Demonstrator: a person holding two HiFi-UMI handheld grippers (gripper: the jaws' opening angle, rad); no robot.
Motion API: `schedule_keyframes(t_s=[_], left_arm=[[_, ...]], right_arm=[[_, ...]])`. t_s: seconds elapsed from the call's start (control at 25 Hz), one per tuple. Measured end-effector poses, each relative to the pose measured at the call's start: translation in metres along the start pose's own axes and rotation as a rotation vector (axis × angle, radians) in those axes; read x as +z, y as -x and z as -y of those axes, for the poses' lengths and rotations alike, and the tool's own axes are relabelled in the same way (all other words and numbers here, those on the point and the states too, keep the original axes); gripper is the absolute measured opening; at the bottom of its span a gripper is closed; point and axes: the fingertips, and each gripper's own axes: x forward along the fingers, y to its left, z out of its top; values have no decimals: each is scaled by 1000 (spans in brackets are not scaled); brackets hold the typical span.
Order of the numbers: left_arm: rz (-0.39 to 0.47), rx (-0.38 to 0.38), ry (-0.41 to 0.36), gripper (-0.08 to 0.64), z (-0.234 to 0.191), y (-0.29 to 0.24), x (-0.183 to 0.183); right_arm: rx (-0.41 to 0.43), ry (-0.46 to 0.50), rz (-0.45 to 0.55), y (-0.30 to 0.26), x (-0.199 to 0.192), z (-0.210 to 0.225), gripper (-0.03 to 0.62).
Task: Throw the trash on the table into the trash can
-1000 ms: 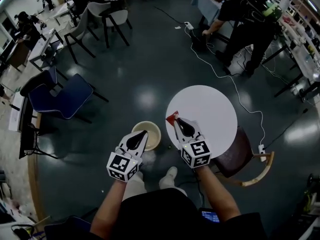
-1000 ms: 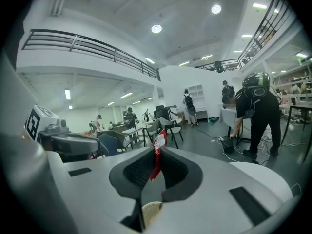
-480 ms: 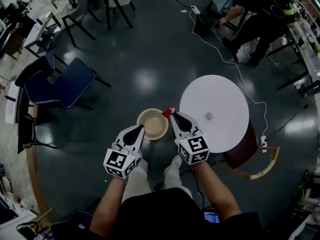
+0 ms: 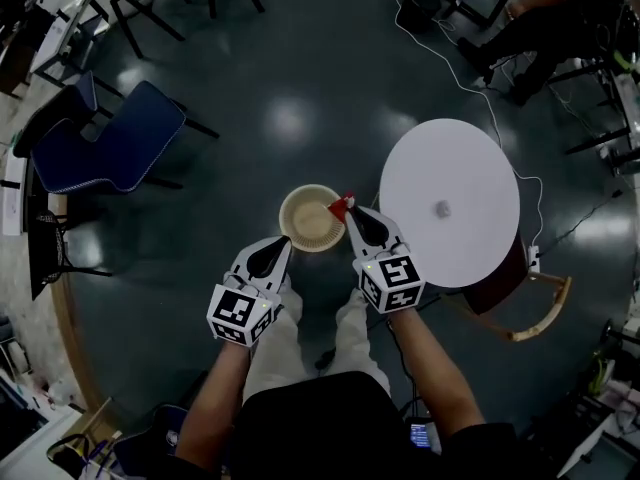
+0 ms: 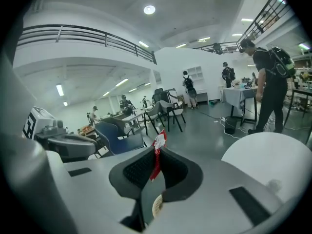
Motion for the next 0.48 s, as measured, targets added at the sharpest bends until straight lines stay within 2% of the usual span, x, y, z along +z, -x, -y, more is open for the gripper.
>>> schedule_keyframes(t_s=[0.2, 0.48], left_arm=[[-14, -22, -21, 14, -29, -18, -23], [-45, -23, 23, 15, -61, -51, -79]], right_arm=[[-16, -37, -46, -36, -38, 2, 44], [-49, -68, -99, -73, -103, 22, 44]])
